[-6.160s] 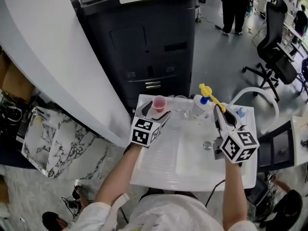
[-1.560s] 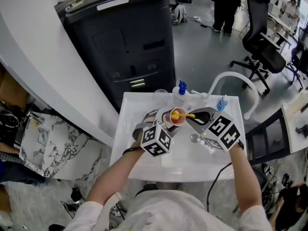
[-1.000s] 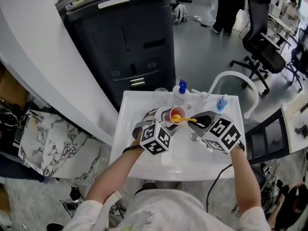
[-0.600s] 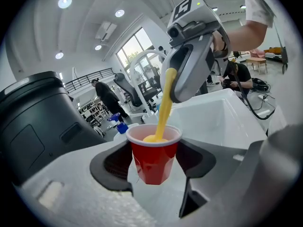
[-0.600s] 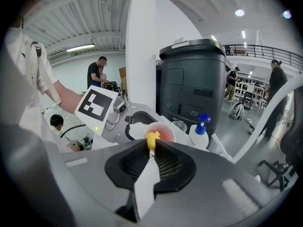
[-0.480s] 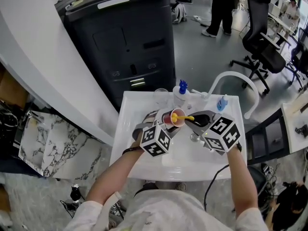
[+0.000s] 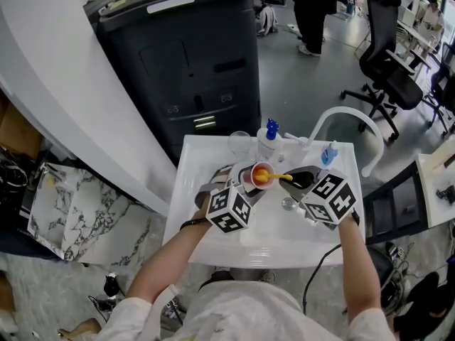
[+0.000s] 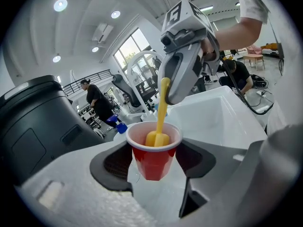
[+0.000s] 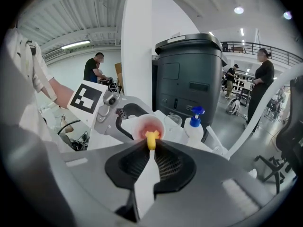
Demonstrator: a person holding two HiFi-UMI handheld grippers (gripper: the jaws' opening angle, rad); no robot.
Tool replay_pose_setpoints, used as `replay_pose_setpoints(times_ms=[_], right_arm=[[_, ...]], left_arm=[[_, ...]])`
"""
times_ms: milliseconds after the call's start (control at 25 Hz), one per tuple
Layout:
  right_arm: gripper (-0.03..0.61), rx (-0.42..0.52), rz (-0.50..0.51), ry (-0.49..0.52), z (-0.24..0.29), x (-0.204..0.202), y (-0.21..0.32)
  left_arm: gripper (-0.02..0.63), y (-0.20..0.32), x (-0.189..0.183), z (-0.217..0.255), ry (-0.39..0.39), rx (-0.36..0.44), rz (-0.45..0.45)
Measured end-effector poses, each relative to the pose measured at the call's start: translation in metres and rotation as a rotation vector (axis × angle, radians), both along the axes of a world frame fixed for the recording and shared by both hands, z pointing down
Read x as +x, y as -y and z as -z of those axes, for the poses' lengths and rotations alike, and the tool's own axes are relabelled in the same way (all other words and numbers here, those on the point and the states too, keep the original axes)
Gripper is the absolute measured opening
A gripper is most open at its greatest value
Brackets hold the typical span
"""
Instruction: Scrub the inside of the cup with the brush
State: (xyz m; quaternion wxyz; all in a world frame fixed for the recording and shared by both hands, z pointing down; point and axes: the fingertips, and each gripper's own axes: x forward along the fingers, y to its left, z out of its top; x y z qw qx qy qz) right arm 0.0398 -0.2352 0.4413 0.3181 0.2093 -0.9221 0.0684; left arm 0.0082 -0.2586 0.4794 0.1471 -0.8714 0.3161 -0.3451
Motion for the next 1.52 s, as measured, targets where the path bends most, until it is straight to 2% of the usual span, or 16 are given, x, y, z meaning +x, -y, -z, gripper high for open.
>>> replay_pose_setpoints(times_ms=[280,440,640,840,1120,1520], right_arm=[[0.034,-0.047,-0.009,0.046,-0.004,-0.006,-0.011],[0.034,-0.075,-0.034,0.120,0.000,-0.012,-0.012],[0.034,-0.074,-0.093,0.197,0.011,-0.008,-0.004],[0.034,-0.064,-0.134,0.227,0.017,0.000,0.001],[0.034,-0.038,-0.178,0.293,0.035,0.010,0.007],[0.034,0.047,-0.271,0.379,0.060,0.025,0.019]], left_arm=[[0.291,0.004,0.000,-0.002,0.002,-0.007,0.006],[0.291,0.003,0.001,-0.004,0.006,-0.005,0.006],[0.291,0.002,-0.002,-0.003,0.007,0.001,0.012],[0.291,0.004,-0.013,-0.001,-0.011,0.000,0.046],[0.293,0.015,-0.033,0.007,-0.115,-0.024,0.133],[0.295,0.032,-0.067,0.012,-0.289,-0.082,0.275]])
